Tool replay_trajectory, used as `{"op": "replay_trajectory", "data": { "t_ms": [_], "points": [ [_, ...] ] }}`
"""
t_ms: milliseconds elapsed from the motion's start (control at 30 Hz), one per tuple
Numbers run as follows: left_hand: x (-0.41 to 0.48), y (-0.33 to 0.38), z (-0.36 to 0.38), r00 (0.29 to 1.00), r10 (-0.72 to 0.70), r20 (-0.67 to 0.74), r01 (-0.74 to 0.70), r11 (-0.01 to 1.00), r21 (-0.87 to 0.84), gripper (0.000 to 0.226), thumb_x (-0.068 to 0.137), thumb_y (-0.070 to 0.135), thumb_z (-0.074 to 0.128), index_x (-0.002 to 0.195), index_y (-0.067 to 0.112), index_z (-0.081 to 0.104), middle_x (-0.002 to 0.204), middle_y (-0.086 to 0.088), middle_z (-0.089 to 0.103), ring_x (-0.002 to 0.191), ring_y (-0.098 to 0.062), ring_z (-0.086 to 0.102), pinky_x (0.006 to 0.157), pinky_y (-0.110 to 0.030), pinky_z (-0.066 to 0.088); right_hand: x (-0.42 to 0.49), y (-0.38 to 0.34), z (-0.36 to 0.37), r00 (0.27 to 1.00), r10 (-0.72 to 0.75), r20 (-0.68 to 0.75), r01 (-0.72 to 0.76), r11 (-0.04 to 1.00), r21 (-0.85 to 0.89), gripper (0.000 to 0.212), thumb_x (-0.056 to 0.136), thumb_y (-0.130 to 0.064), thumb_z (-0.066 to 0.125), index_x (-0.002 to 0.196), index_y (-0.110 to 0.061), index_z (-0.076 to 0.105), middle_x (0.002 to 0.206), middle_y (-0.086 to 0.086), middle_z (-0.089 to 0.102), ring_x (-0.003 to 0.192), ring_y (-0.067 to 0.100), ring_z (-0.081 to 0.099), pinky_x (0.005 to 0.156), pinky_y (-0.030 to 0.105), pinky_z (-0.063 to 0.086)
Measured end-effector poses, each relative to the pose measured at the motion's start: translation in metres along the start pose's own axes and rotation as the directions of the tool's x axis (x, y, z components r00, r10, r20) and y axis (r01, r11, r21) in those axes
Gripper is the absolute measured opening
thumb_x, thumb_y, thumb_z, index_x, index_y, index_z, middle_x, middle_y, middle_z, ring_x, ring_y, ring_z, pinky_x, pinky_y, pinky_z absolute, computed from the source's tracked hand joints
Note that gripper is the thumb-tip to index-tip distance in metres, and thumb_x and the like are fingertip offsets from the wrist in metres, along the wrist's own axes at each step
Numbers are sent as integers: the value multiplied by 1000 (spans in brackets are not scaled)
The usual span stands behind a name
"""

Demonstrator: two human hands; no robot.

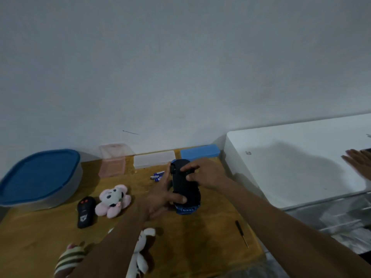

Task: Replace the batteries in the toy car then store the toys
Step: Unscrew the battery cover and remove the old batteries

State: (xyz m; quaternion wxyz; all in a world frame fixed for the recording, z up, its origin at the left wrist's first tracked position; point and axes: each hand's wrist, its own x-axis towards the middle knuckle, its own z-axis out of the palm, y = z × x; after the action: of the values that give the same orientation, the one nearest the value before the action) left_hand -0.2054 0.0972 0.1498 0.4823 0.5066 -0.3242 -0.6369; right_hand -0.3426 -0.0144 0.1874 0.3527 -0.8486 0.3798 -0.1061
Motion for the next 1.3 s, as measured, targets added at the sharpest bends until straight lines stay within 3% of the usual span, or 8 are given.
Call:
{"op": "replay_trajectory", "data": {
  "t_ms": [133,367,500,700,833,1067,1167,1300],
  "points": [
    [5,1,-7,999,-34,1,34,997,63,121,71,-23,65,141,59,10,134,1,48,118,-35,55,88,-59,51,5,-3,1,1000,9,27,-9,1000,-12,32,86,-11,66,115,-23,69,123,1,64,90,4,53,60,5,41],
    [12,-9,-10,999,21,-24,-19,995,98,121,60,-10,77,138,62,19,144,-2,42,125,-34,49,87,-58,52,7,-4,5,998,30,54,-33,998,53,31,74,-15,78,103,-18,66,110,0,65,99,15,59,78,20,49],
    [10,-12,-9,998,38,-49,-34,996,88,118,65,-16,71,138,61,20,142,-2,44,122,-32,51,82,-53,56,7,-5,8,999,24,45,-28,995,93,27,74,-9,77,90,-22,60,103,-2,62,94,17,59,68,18,48],
    [8,-21,-8,999,1,-52,-3,999,-50,118,68,-22,68,142,56,19,145,-1,40,123,-37,50,89,-63,49,5,-7,17,998,11,-61,-15,997,-75,32,70,-20,80,83,-37,57,107,2,58,94,17,58,83,31,55],
    [4,-23,-6,999,-4,-38,2,998,-70,120,65,-21,68,140,60,20,145,-1,41,124,-38,49,88,-59,51,-2,-6,9,1000,-15,-10,15,999,-46,21,79,-11,72,96,-23,66,98,-5,56,92,11,53,66,14,42],
    [-8,-14,5,999,27,-33,-28,999,-34,111,75,-29,53,139,56,23,134,2,48,110,-30,59,70,-41,57,-7,1,5,999,17,-32,-15,999,50,27,80,-4,70,104,-17,69,96,-1,65,89,9,59,63,10,42],
    [-11,-15,6,999,45,-27,-46,998,-47,106,73,-30,53,127,60,37,133,-4,51,112,-36,59,78,-50,56,-10,5,4,998,37,-58,-32,995,93,23,78,-7,73,100,-14,71,96,2,70,88,12,64,74,21,54],
    [-10,-25,7,999,41,-27,-43,998,-51,112,70,-27,56,136,60,28,139,-8,47,118,-39,55,87,-57,52,-12,9,3,997,75,-26,-71,987,148,19,78,-3,72,95,-13,71,93,6,70,83,15,67,76,33,60]
  ]
}}
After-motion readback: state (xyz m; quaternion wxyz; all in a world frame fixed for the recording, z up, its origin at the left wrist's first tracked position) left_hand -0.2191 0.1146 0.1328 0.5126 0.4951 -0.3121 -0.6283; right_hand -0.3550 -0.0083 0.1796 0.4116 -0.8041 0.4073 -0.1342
